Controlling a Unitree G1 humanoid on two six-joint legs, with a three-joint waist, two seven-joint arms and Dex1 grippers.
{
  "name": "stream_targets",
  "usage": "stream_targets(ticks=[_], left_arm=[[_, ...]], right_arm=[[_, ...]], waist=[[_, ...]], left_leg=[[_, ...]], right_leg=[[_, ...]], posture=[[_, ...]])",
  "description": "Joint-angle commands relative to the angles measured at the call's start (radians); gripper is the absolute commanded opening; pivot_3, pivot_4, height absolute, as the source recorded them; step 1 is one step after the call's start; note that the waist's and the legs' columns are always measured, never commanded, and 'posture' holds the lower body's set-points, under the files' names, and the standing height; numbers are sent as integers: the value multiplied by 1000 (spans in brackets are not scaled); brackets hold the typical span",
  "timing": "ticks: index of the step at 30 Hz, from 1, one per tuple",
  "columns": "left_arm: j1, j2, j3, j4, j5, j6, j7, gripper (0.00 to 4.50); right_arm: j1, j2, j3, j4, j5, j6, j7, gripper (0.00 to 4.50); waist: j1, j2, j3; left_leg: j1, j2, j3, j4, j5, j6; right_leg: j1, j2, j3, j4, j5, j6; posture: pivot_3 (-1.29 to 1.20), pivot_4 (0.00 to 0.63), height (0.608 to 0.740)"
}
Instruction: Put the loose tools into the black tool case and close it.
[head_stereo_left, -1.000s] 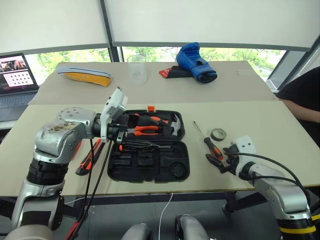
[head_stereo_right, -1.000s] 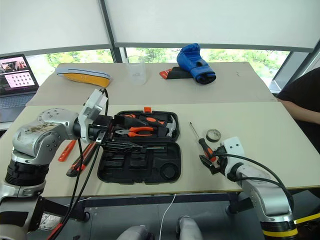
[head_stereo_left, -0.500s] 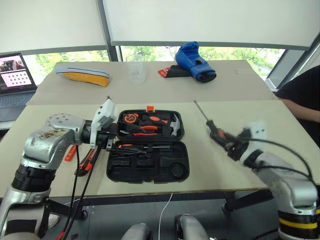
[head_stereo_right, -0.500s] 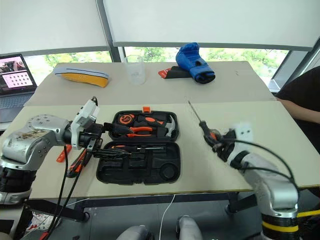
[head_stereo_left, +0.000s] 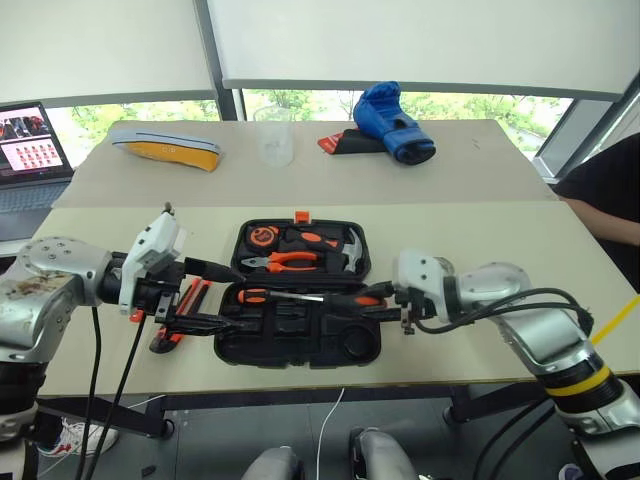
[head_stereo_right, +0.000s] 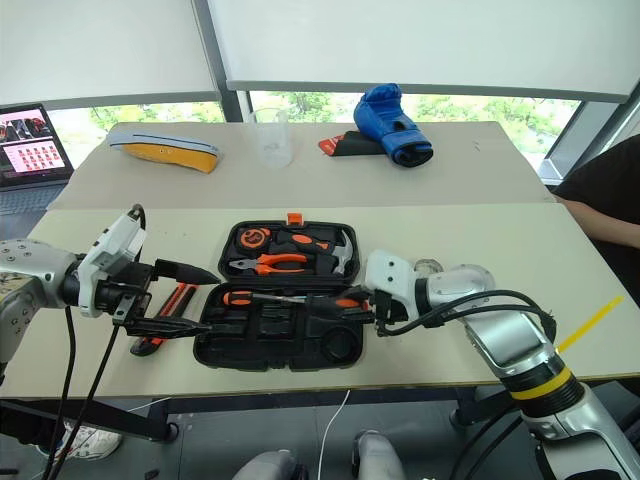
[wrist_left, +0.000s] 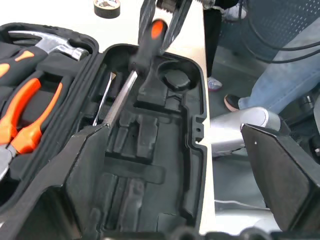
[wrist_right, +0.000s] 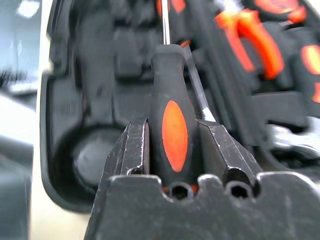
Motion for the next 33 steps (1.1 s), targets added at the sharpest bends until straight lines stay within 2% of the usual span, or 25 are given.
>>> stream_targets(ticks=[1, 7, 12, 21, 22, 26, 30, 32, 33], left_arm=[[17, 24, 47, -45, -19, -1, 15, 4500], [33, 17, 49, -59, -15, -10, 38, 4500], [27, 15, 40, -49, -6, -23, 46, 4500], [4, 14, 21, -28, 7, -41, 46, 4500], [1, 12, 18, -27, 7, -42, 47, 4500], [-19, 8, 9, -19, 13, -46, 49, 4500], [-32, 9, 3, -4, 19, -45, 50, 4500], [-31, 8, 0, -3, 23, -48, 50, 4500], [-31, 7, -2, -3, 25, -49, 51, 4500]], right_arm=[[-51, 35, -4, 53, -45, -70, 12, 1033], [-84, 60, 23, 130, -148, -168, 16, 1033], [-76, 79, 22, 132, -168, -194, 36, 1033], [-65, 97, -2, 88, -163, -134, 49, 1033], [-64, 95, 1, 94, -174, -137, 48, 1533], [-63, 106, -8, 93, -179, -147, 38, 2822], [-87, 158, -63, 57, -97, -32, 16, 4149], [-95, 181, -79, 43, -59, 26, 17, 4149], [-98, 189, -83, 37, -48, 46, 18, 3805]], waist=[[-5, 0, 0], [-5, 0, 0], [-6, 0, 0], [-5, 0, 0], [-5, 0, 0], [-5, 0, 0], [-7, 0, 0], [-8, 0, 0], [-8, 0, 0]], left_leg=[[0, 0, 0, 0, 0, 0], [0, 0, 0, 0, 0, 0], [0, 0, 0, 0, 0, 0], [0, 0, 0, 0, 0, 0], [0, 0, 0, 0, 0, 0], [0, 0, 0, 0, 0, 0], [0, 0, 0, 0, 0, 0], [0, 0, 0, 0, 0, 0], [0, 1, 0, 0, 0, 0]], right_leg=[[0, 0, 0, 0, 0, 0], [-1, 0, 0, -1, 0, -1], [-1, 0, 1, 0, 0, -1], [-1, 0, 0, 0, 0, -1], [-1, 0, 0, 0, 0, -1], [-1, 0, 0, 0, 0, -1], [-1, 0, 0, 0, 0, -1], [-1, 0, 0, 0, 0, -1], [-1, 0, 0, 1, 0, -1]], posture=[[0, 150, 731], [0, 150, 731], [0, 150, 731], [0, 150, 731], [0, 150, 731], [0, 150, 731], [0, 150, 731], [0, 150, 731], [0, 150, 731]])
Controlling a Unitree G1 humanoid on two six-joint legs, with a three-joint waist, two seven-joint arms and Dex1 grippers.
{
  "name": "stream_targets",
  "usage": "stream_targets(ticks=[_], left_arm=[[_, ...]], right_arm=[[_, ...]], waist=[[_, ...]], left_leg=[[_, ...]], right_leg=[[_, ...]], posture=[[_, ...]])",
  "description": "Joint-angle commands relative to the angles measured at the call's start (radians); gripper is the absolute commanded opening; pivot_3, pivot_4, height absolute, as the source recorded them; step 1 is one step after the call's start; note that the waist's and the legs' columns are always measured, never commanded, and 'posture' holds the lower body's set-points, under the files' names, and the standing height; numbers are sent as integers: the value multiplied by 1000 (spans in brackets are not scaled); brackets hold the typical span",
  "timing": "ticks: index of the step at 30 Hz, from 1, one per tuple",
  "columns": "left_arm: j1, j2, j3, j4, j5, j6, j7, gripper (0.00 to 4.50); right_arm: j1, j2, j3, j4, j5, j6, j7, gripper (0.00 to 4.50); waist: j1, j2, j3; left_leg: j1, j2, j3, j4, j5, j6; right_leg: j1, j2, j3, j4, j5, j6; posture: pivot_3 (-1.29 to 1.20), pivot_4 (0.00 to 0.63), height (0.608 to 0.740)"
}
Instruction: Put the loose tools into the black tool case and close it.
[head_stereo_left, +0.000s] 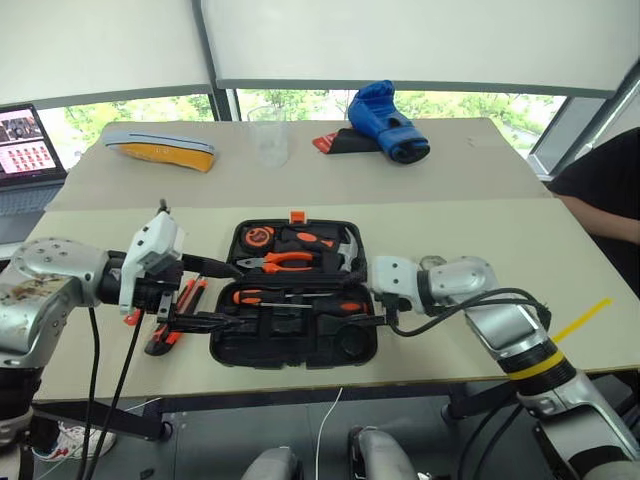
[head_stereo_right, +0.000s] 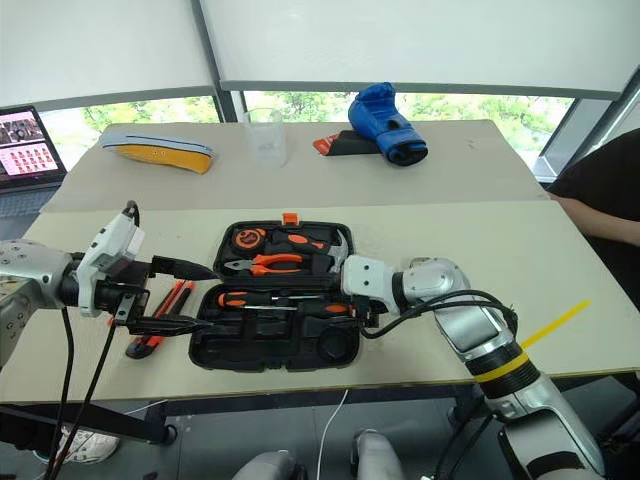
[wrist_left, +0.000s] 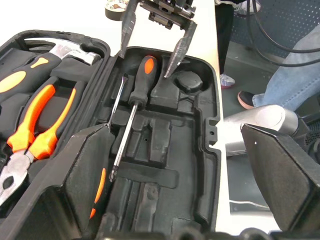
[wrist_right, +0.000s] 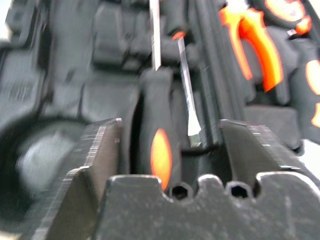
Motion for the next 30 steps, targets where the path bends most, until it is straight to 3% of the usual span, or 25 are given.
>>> stream_targets(ticks=[1, 11, 17, 20, 30], left_arm=[[-13, 4, 6, -2, 5, -24, 0, 4500], [-5, -3, 2, 0, 24, -36, 2, 4500], [7, -5, 0, 0, 34, -50, 6, 4500], [7, -8, -1, -2, 34, -51, 11, 4500], [28, -12, 9, 16, 45, -64, 28, 4500]], right_arm=[[-33, 25, -45, -61, 67, 75, -3, 3562], [-54, 71, 36, 16, -6, 24, -16, 82], [-69, 94, 123, 101, -129, -43, -44, 33], [-71, 60, 205, 156, -251, -176, -43, 33], [-56, 71, 153, 72, -197, -186, 5, 33]], waist=[[1, 0, 0], [1, 0, 0], [0, 0, 0], [-3, 0, 0], [-2, 0, 0]], left_leg=[[0, 0, 0, 0, 0, 0], [0, 0, 0, 0, 0, 0], [0, 0, 0, 0, 0, 0], [1, 0, 0, 0, 0, 0], [2, 0, 0, 0, 0, 0]], right_leg=[[0, 0, 0, 0, 0, 0], [0, 0, -1, 0, 0, 0], [0, 0, -1, 0, 0, 0], [0, 0, -1, 0, 0, 0], [1, 1, -1, 1, 0, 0]], posture=[[0, 150, 731], [0, 150, 731], [0, 150, 731], [0, 150, 731], [0, 150, 731]])
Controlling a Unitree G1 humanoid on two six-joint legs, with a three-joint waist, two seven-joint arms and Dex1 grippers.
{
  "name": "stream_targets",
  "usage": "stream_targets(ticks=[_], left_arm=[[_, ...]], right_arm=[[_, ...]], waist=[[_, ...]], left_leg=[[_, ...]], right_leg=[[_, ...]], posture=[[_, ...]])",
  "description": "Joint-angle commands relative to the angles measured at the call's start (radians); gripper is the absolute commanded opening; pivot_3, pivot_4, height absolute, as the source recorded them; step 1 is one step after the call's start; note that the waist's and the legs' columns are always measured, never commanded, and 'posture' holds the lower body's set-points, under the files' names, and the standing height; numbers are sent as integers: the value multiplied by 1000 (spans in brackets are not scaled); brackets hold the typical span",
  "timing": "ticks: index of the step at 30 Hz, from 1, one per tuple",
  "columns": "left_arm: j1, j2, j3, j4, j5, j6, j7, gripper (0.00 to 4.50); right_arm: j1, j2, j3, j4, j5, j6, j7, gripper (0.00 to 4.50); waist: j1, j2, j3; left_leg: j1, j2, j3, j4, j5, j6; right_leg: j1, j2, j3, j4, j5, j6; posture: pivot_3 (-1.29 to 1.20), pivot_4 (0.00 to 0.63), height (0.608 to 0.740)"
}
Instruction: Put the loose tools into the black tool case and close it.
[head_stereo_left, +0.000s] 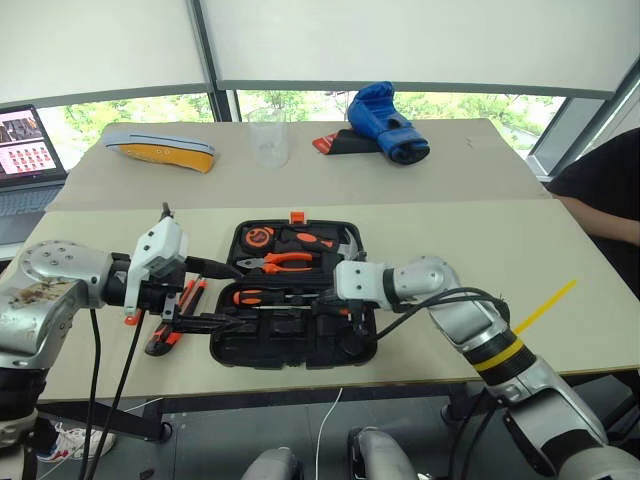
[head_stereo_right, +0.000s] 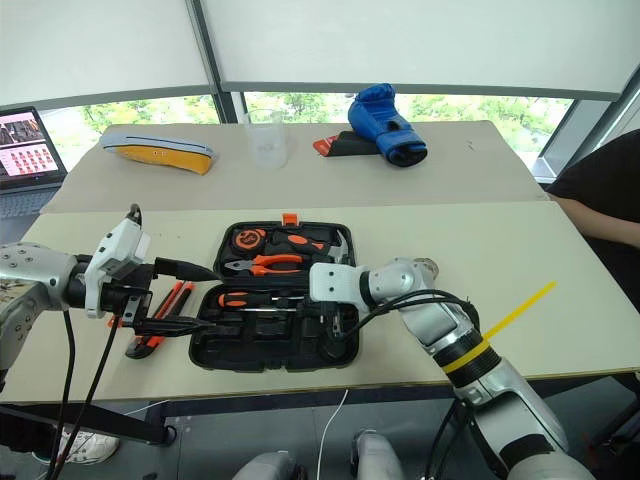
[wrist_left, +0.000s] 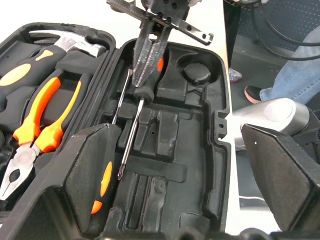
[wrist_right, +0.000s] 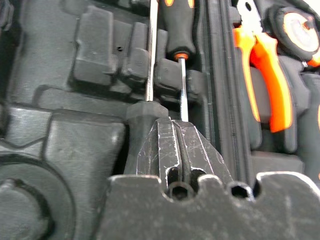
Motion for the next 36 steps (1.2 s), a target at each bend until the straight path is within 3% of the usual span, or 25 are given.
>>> stream_targets(ticks=[1, 4, 7, 10, 14, 21, 25, 29, 31, 36], left_arm=[[5, 0, 19, -6, -3, -21, 7, 4500], [12, -1, 26, -3, 1, -22, 17, 4500], [34, 8, 56, 11, 5, -10, 43, 4500], [87, 3, 114, -4, 3, 22, 117, 4500], [249, -32, 277, -83, -16, 87, 248, 4500], [654, -191, 670, -148, 29, 151, 425, 4500], [758, -243, 735, -135, 75, 148, 511, 4500], [747, -219, 722, -126, 65, 188, 552, 4500], [688, -181, 685, -105, 56, 228, 572, 4500], [370, -22, 422, 42, 60, 400, 593, 4500]], right_arm=[[17, 0, -9, -44, 26, -12, 36, 33], [-5, 31, -55, -46, 52, 29, 11, 33], [-40, 54, -150, -83, 182, 165, 44, 33], [-45, 23, -254, -192, 407, 370, 142, 716], [-67, 3, -362, -234, 569, 499, 150, 2007], [-65, -51, -428, -250, 684, 551, 166, 4455], [-56, -73, -424, -254, 694, 538, 163, 4455], [-31, -90, -416, -277, 687, 523, 162, 4455], [-21, -94, -415, -290, 687, 522, 155, 4455], [16, -100, -427, -349, 688, 532, 101, 4455]], waist=[[0, 0, 0], [0, 0, 0], [-3, 0, 0], [0, 1, 0], [2, 1, 0], [-3, 1, 1], [11, 1, 1], [29, 0, 0], [33, 0, 0], [37, -1, 0]], left_leg=[[0, 0, 0, 0, 0, 0], [0, 0, 0, 0, 0, 0], [0, 0, 0, 0, 0, 0], [-1, 0, 0, 0, 0, 0], [-2, 0, -1, -1, 0, 0], [0, 1, -1, -7, 0, 0], [0, 1, -1, -7, 0, 0], [1, 1, -1, -6, 0, 0], [1, 0, -2, -6, 0, 0], [1, 0, -4, -6, 0, -1]], right_leg=[[0, 0, 0, 0, 0, 0], [0, 0, 0, 0, 0, 0], [-1, 0, 0, 0, 0, 0], [-1, 0, 0, 0, 0, 0], [-1, 0, 0, 0, 0, 0], [-3, 0, 1, 0, 0, 0], [-3, -1, 1, -4, 0, -1], [2, -1, 1, -7, 0, 0], [2, -1, 1, -7, 0, 0], [2, -1, 0, -2, 0, -1]], posture=[[0, 150, 731], [0, 150, 731], [0, 150, 731], [0, 150, 731], [0, 150, 731], [0, 150, 731], [0, 150, 731], [0, 150, 731], [0, 150, 731], [0, 150, 731]])
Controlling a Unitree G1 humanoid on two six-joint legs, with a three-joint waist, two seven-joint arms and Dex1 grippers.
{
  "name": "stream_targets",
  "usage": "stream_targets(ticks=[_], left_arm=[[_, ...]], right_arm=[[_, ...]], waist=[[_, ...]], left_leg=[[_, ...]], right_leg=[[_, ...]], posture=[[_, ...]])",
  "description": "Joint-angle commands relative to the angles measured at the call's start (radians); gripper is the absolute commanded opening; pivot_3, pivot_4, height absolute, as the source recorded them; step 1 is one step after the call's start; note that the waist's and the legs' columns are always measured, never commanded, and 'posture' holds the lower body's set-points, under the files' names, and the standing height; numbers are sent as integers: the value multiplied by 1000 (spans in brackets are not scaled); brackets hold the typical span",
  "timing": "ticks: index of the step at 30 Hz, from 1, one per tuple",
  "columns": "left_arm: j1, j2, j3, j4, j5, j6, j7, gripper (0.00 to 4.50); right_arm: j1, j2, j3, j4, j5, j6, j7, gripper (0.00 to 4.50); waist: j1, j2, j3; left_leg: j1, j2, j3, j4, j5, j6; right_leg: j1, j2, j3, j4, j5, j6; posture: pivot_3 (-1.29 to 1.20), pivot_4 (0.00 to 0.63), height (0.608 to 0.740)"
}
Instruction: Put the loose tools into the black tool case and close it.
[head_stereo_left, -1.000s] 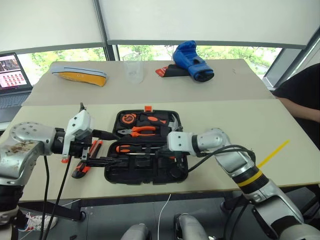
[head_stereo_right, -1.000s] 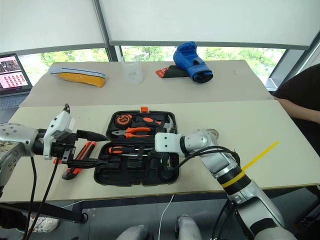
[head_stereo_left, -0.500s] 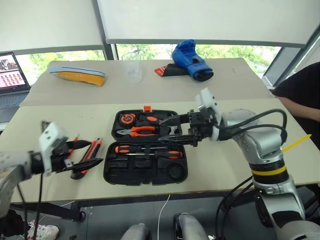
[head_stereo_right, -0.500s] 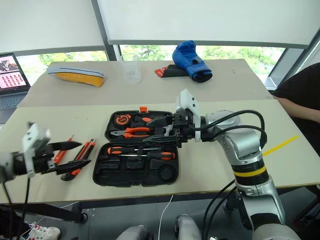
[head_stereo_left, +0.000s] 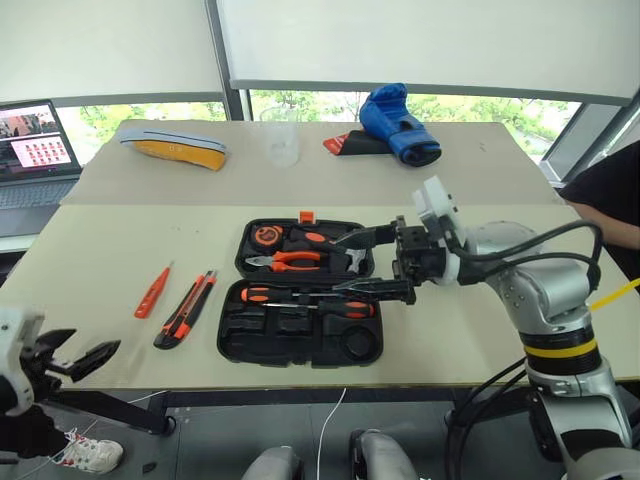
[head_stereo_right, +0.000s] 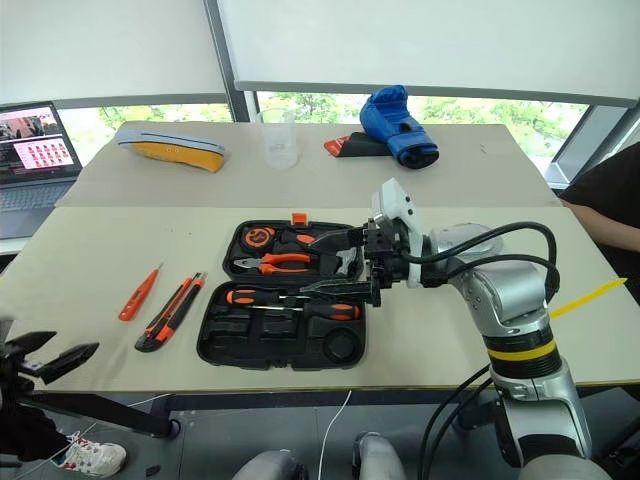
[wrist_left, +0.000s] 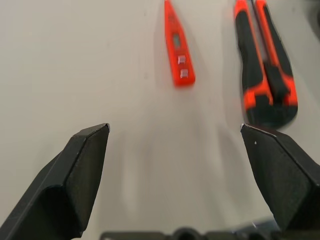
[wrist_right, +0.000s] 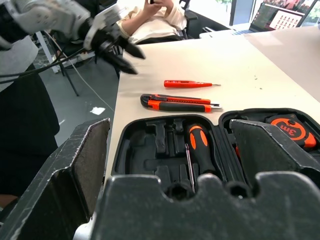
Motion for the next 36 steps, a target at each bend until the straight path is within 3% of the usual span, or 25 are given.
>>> stream_targets(ticks=[1, 7, 12, 15, 24, 30, 36], left_arm=[[-200, 85, -176, 99, 1, 125, 17, 4500], [-590, 86, -499, 471, 154, 114, 39, 4500], [-685, 73, -623, 599, 209, 101, -22, 4500], [-690, 72, -652, 625, 230, 97, -42, 3856], [-656, 89, -600, 629, 225, 97, -81, 473], [-717, 140, -603, 527, 201, -7, -221, 357], [-776, 159, -694, 186, 126, -199, -529, 357]], right_arm=[[20, -9, -25, -81, 22, -7, -43, 4455], [123, -43, -58, -212, 43, 13, -113, 4455], [172, -73, -96, -272, 76, 40, -175, 4455], [187, -86, -106, -286, 86, 44, -198, 4500], [201, -124, -119, -292, 109, 39, -217, 4500], [232, -169, -149, -316, 189, 89, -200, 4500], [292, -225, -143, -365, 178, 64, -198, 4500]], waist=[[-7, 0, 0], [-34, 0, 0], [-45, 0, 0], [-40, 0, 0], [-37, 0, 0], [-33, -1, 0], [-13, -2, 0]], left_leg=[[0, -1, 0, 0, 0, 0], [2, -1, 1, -2, 0, 0], [2, -4, 0, -3, 0, -1], [2, -4, 0, -4, 0, -1], [6, -4, 1, -2, 0, -1], [5, -4, 1, -2, 0, -1], [-6, -4, -1, 6, -1, 0]], right_leg=[[0, 0, 0, 1, 0, 0], [-1, 1, -1, 3, 0, 0], [-7, 0, -2, 3, 1, -1], [-7, 0, -2, 3, 1, -1], [-5, -1, 2, 2, 1, -1], [-6, -1, 2, 2, 1, -1], [-12, -3, 0, 3, 1, -1]], posture=[[0, 150, 731], [0, 150, 731], [0, 150, 731], [0, 150, 731], [0, 150, 731], [0, 150, 731], [0, 150, 731]])
